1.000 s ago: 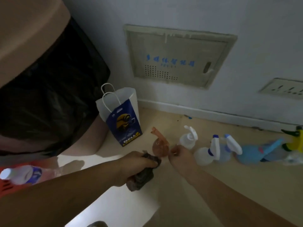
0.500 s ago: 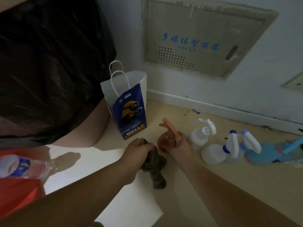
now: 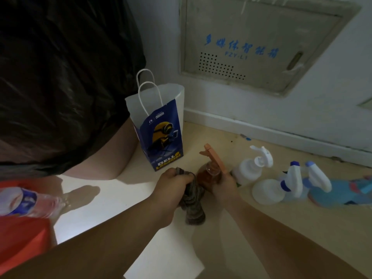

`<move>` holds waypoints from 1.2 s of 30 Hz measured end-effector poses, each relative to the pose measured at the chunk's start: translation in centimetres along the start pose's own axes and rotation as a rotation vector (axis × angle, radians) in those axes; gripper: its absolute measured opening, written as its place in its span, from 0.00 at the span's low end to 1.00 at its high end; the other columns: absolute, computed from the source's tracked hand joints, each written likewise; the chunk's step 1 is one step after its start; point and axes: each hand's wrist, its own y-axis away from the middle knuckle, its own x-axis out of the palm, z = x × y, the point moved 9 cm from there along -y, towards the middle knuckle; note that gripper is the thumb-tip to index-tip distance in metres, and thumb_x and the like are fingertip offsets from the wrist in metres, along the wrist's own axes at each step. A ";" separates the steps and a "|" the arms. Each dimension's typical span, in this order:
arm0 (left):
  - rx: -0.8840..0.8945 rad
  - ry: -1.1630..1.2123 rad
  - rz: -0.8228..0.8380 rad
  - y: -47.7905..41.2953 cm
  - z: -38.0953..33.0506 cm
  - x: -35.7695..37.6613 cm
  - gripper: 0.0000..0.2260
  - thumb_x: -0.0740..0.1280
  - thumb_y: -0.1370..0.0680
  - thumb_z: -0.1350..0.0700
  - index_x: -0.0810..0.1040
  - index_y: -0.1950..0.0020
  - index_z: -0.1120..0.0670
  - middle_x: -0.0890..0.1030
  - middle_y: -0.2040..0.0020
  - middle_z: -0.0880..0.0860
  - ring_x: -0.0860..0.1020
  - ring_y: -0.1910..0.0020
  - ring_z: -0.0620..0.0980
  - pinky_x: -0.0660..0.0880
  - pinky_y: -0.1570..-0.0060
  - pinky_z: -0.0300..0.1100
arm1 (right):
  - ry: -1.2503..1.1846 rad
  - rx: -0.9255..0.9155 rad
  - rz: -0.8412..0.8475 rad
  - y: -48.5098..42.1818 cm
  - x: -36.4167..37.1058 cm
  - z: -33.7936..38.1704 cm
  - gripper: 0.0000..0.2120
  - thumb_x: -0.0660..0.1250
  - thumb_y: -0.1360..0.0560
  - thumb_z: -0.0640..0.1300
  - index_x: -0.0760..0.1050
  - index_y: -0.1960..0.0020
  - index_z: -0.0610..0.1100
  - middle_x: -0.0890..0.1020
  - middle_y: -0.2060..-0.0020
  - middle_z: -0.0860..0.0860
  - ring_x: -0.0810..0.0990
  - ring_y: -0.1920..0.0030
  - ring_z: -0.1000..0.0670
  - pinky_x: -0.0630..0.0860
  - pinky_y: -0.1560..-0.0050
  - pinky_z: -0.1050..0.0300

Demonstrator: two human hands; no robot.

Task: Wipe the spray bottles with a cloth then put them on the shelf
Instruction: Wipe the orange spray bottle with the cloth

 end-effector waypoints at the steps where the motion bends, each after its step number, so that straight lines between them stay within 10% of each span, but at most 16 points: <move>1: 0.015 -0.003 -0.001 0.5 -0.4 -0.1 0.09 0.70 0.22 0.57 0.79 0.44 0.59 0.82 0.46 0.64 0.83 0.46 0.62 0.80 0.45 0.59 | 0.031 -0.010 -0.031 0.7 -0.4 0.6 0.16 0.76 0.27 0.53 0.82 0.41 0.53 0.85 0.50 0.55 0.84 0.49 0.55 0.80 0.38 0.51; 7: 0.122 -0.103 -0.002 5.1 -4.2 -0.8 0.13 0.72 0.28 0.57 0.78 0.47 0.61 0.82 0.49 0.69 0.82 0.50 0.70 0.76 0.58 0.52 | 0.002 -0.046 0.070 5.2 -2.1 7.1 0.18 0.81 0.34 0.52 0.80 0.47 0.58 0.87 0.54 0.64 0.85 0.51 0.62 0.82 0.44 0.57; 15: 0.236 -0.245 0.124 17.4 -11.6 2.4 0.09 0.72 0.23 0.60 0.79 0.43 0.57 0.82 0.46 0.62 0.82 0.44 0.61 0.79 0.38 0.58 | 0.126 -0.117 0.170 15.1 -9.5 18.5 0.34 0.84 0.37 0.52 0.74 0.35 0.52 0.84 0.43 0.54 0.84 0.43 0.53 0.81 0.40 0.52; 23: 0.272 -0.012 0.166 28.7 -11.6 7.6 0.03 0.71 0.23 0.60 0.79 0.50 0.55 0.84 0.51 0.61 0.84 0.52 0.61 0.79 0.61 0.49 | 0.106 -0.098 0.168 26.8 -15.9 23.1 0.29 0.80 0.31 0.36 0.74 0.38 0.57 0.86 0.48 0.55 0.85 0.50 0.60 0.84 0.46 0.59; 31: 0.445 0.022 0.061 30.6 -11.9 6.5 0.03 0.68 0.19 0.59 0.79 0.47 0.52 0.83 0.48 0.59 0.82 0.46 0.61 0.81 0.43 0.61 | 0.214 -0.097 0.088 30.0 -19.0 21.8 0.33 0.83 0.33 0.49 0.71 0.34 0.61 0.85 0.46 0.59 0.84 0.47 0.60 0.82 0.40 0.54; 36: 0.617 -0.033 0.065 30.5 -14.0 5.9 0.04 0.63 0.16 0.57 0.75 0.44 0.48 0.83 0.49 0.58 0.84 0.51 0.60 0.82 0.63 0.51 | 0.418 -0.190 0.048 29.2 -19.6 21.5 0.23 0.76 0.32 0.48 0.72 0.40 0.60 0.83 0.55 0.57 0.83 0.55 0.55 0.83 0.48 0.44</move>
